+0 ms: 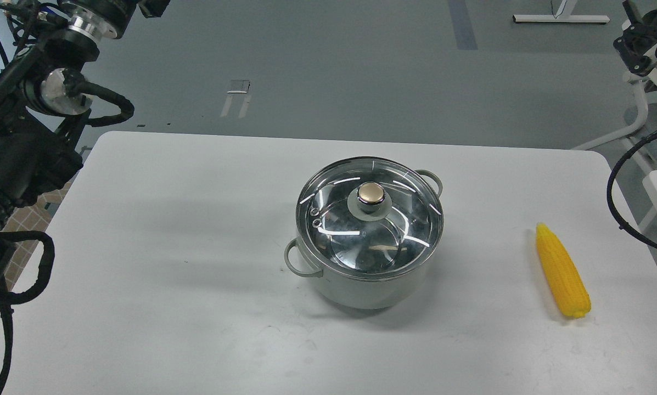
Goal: Open pot and put corn in
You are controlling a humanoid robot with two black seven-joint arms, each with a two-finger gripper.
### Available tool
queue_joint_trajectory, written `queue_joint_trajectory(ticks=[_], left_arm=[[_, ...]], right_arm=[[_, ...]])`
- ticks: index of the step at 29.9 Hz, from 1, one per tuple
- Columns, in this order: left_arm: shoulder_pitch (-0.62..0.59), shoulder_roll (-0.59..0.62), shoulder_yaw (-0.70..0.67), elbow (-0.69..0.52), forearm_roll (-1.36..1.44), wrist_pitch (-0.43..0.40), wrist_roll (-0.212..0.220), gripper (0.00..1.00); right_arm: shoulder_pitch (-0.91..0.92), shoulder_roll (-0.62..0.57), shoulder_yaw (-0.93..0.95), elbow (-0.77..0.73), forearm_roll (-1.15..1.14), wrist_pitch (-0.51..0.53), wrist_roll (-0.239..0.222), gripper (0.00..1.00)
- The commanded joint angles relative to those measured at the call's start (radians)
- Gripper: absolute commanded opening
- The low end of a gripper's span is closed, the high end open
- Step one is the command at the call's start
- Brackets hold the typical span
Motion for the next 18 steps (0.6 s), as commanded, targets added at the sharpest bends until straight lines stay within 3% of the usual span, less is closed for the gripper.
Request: queue_joint_trajectory(ticks=[1,12,18], left_arm=[[0.002,-0.001,0.005,-0.011,0.002,0.000,0.001,0.98],[0.006,-0.005,0.008,-0.017,0.009,0.000,0.001,0.97],[0.021,0.024,0.087,-0.146,0.015,0.000,-0.001,0.98]], right_arm=[[-0.001,0.003,0.000,0.004,0.000,0.000,0.000,1.00],[-0.001,0.007,0.000,0.008,0.000,0.000,0.009,1.00],[-0.004,0.000,0.000,0.034,-0.001,-0.002,0.011,1.00]])
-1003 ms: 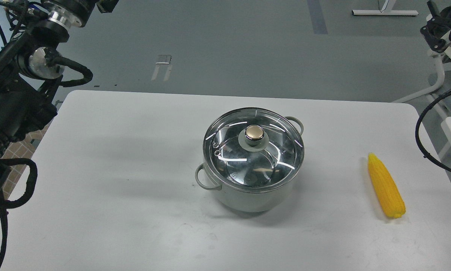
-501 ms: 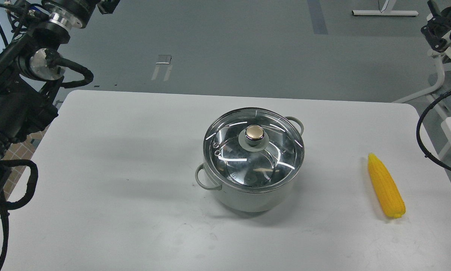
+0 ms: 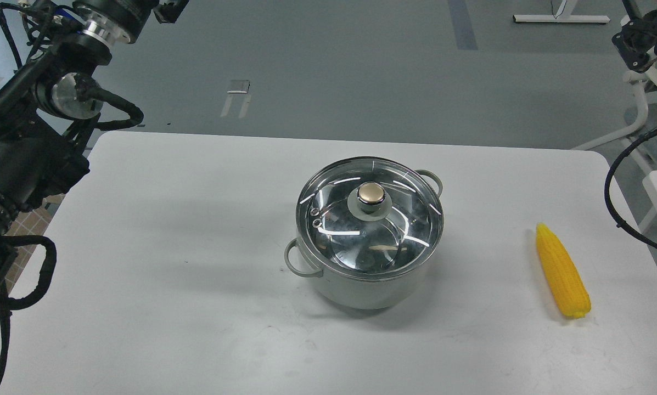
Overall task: Open pot and put corn in
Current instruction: 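Reach the left gripper over the pot toward the lid's brass knob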
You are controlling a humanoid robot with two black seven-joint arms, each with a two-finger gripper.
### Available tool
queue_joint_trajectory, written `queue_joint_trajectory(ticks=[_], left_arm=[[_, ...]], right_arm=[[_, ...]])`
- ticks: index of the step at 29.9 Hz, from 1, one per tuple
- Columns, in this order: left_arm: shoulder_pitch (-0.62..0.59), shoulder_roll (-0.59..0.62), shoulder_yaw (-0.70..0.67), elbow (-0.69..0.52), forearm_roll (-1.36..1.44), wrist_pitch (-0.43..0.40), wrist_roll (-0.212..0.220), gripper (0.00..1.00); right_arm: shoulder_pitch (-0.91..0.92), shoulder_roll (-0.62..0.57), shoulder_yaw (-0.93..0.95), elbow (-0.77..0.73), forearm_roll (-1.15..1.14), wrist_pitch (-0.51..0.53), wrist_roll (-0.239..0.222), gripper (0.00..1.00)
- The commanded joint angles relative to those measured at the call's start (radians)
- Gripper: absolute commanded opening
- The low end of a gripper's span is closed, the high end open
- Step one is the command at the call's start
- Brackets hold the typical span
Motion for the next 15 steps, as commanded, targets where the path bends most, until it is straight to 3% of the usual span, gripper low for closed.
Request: queue_joint_trajectory(ticks=[1,8,15], left_arm=[[0.006,0.028,0.066,-0.096,0.009,0.007,0.000,0.98],[0.015,0.145,0.206,-0.375,0.164,0.076,-0.003,0.97],[-0.015,0.232,0.215,-0.629,0.605,0.090,0.002,0.97]], right_arm=[[-0.002,-0.007,0.002,0.008,-0.001,-0.002,0.000,1.00],[-0.006,-0.016,0.014,0.010,0.000,-0.002,0.000,1.00],[-0.037,-0.015,0.070,0.007,0.000,-0.001,0.000,1.00]])
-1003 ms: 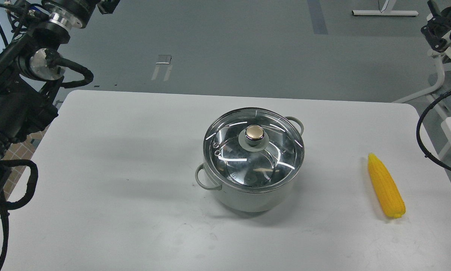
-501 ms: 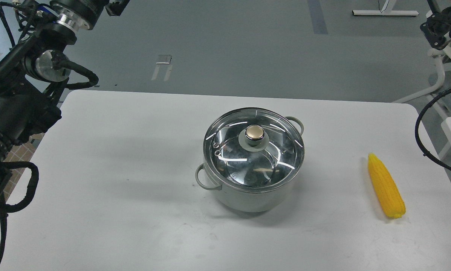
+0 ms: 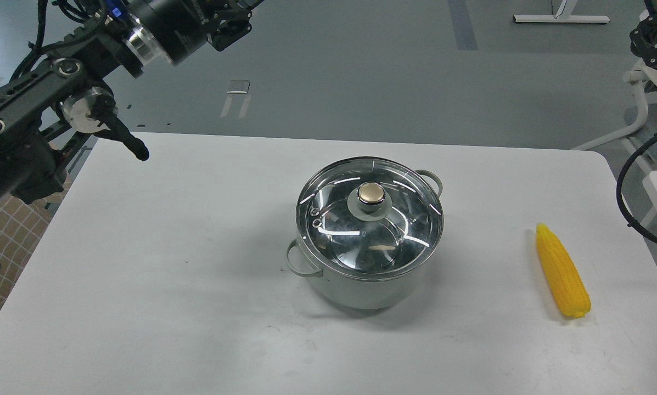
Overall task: Open pot and put corn in
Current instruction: 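Reach the left gripper over the pot toward the lid's brass knob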
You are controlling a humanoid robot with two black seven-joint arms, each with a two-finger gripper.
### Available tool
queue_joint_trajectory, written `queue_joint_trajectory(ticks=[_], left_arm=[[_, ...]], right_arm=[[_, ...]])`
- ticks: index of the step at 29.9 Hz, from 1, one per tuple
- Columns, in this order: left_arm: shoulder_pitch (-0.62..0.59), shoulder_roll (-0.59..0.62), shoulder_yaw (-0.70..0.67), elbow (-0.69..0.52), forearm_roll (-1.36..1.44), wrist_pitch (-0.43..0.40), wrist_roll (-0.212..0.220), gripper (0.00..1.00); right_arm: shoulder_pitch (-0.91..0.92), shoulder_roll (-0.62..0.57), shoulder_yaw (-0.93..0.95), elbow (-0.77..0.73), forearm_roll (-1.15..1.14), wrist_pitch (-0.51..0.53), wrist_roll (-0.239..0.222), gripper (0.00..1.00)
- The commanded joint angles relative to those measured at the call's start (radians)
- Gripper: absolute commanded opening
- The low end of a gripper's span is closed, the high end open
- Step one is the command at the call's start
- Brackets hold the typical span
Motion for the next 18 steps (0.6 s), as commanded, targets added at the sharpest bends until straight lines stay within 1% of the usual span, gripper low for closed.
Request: queue_joint_trajectory(ticks=[1,6,8,9,11,12,18], left_arm=[[-0.022,0.032,0.002,-0.136,0.284,-0.004,0.003,0.97],[-0.005,0.017,0.004,-0.291,0.707,-0.022,0.000,0.97],[0.005,0.015,0.022,-0.333,0.844,-0.027,-0.003,0.97],[-0.002,0.012,0.060,-0.342,0.918,-0.027,-0.003,0.97],[-0.013,0.007,0.097,-0.347,0.978,-0.027,-0.003,0.96],[-0.019,0.001,0.122,-0.350,1.024,-0.027,-0.004,0.94],[-0.043,-0.054,0.186,-0.341,1.174,-0.027,-0.004,0.90]], right_arm=[[-0.022,0.000,0.018,-0.003,0.000,0.003,0.000,1.00],[-0.048,0.002,0.035,-0.003,0.014,0.003,0.001,1.00],[-0.059,0.002,0.039,-0.001,0.030,0.003,0.001,1.00],[-0.064,0.002,0.039,-0.001,0.043,0.003,0.001,1.00],[-0.070,0.002,0.039,-0.003,0.054,0.003,0.001,1.00],[-0.078,0.002,0.039,-0.004,0.057,0.003,0.001,1.00],[-0.087,0.006,0.041,-0.004,0.060,0.003,0.001,1.00]])
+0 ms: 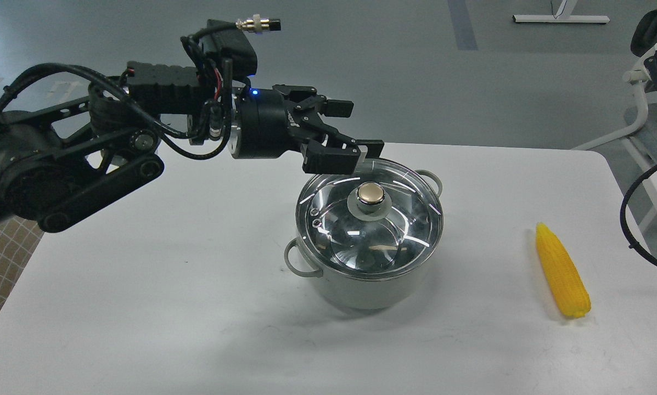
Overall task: Open pot and put corn in
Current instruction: 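Reach the left gripper over the pot toward the lid's brass knob, then close the left gripper on the brass knob of the glass lid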
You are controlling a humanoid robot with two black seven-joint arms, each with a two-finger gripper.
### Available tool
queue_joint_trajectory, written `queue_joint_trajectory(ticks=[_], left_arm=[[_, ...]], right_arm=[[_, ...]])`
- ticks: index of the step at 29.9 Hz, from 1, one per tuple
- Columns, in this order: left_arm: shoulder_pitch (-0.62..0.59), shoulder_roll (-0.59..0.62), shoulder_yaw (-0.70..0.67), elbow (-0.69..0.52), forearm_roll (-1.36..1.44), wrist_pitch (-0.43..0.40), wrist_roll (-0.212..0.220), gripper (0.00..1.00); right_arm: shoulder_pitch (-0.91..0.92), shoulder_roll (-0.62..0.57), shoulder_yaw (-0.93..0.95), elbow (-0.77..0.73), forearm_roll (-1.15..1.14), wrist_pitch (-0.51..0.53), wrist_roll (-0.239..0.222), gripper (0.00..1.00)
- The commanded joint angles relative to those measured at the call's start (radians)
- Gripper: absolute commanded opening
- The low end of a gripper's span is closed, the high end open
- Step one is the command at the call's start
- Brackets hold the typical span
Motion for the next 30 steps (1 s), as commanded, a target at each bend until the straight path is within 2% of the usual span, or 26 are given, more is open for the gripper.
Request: queue_joint_trajectory(ticks=[1,3,8,16,28,30], left_arm=[[-0.022,-0.036,0.048,0.013,0.093,0.000,0.001,0.89],[-0.036,-0.042,0.114,0.033,0.153,0.000,0.000,0.87],[-0.028,-0.058,0.164,0.045,0.171,0.002,0.004,0.81],[-0.027,-0.122,0.192,0.121,0.226,0.002,0.009,0.81],[-0.020,-0.163,0.218,0.151,0.226,0.002,0.015,0.81],[-0.020,-0.163,0.218,0.154,0.226,0.002,0.015,0.78]], right_arm=[[-0.002,0.004,0.000,0.000,0.002,0.000,0.000,1.00],[-0.009,0.004,0.006,-0.002,0.020,0.000,0.000,1.00],[-0.031,0.002,0.008,-0.003,0.045,0.000,0.000,1.00],[-0.039,0.005,0.008,-0.003,0.046,0.000,0.001,1.00],[-0.037,0.008,0.008,-0.003,0.073,0.000,0.001,1.00],[-0.037,0.008,0.011,-0.003,0.073,0.000,0.001,1.00]])
